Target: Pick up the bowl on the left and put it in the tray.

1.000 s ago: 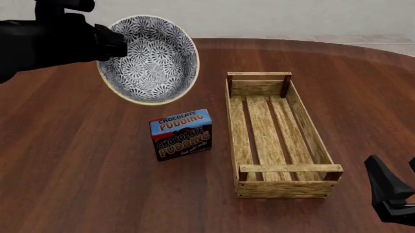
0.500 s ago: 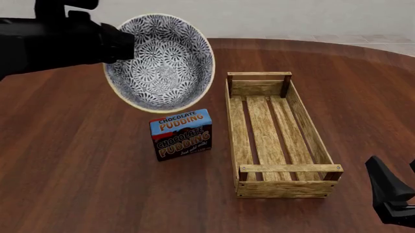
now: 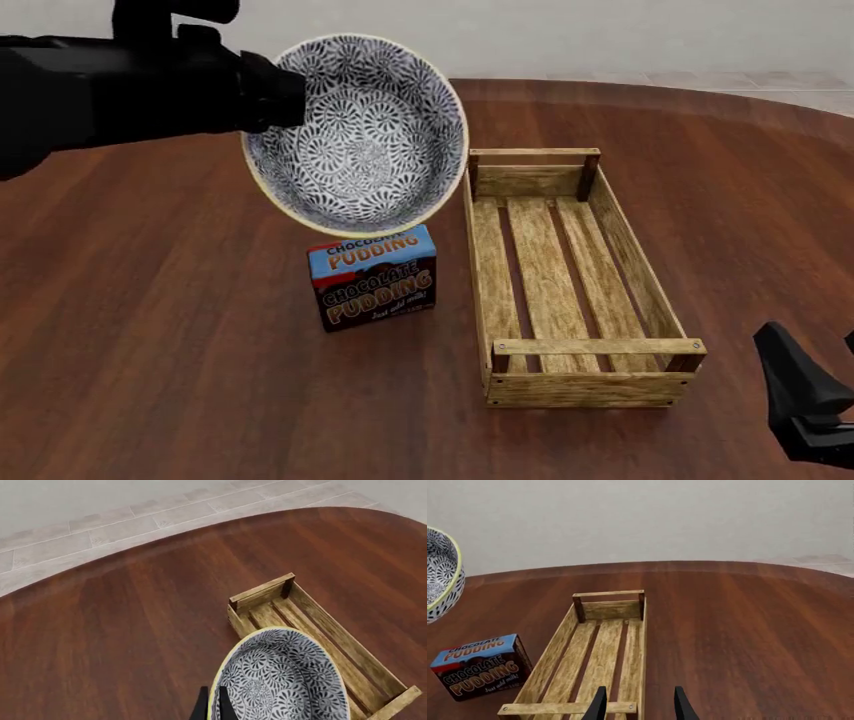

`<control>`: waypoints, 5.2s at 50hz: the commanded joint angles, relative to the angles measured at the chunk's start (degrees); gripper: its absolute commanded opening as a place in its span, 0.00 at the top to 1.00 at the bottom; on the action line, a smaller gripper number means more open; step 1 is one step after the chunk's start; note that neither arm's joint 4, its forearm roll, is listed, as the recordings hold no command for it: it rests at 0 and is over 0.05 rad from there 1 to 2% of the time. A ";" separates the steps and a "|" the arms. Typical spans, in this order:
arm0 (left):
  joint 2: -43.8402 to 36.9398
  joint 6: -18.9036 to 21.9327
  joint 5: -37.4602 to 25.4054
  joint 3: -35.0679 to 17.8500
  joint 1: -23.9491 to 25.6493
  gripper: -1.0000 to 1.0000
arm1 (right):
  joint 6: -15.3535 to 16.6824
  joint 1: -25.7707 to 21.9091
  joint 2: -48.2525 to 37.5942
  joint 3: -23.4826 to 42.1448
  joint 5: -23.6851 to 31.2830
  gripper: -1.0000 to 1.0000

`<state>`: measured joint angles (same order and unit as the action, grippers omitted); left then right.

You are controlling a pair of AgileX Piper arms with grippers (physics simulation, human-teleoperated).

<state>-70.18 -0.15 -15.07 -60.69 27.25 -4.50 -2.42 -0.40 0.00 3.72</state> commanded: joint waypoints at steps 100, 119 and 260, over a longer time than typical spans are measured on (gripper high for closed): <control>-9.63 -5.81 -0.88 -7.66 13.70 1.00 | -0.19 0.39 0.30 0.00 0.08 0.00; -11.54 -8.88 -0.32 -8.33 16.81 1.00 | -0.22 0.81 0.34 0.00 0.17 0.00; -38.31 -22.92 7.81 -17.44 17.60 1.00 | -0.18 2.12 0.39 0.00 0.21 0.00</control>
<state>-107.18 -23.03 -7.74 -77.47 44.92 -4.62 -0.32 -0.01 0.00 3.91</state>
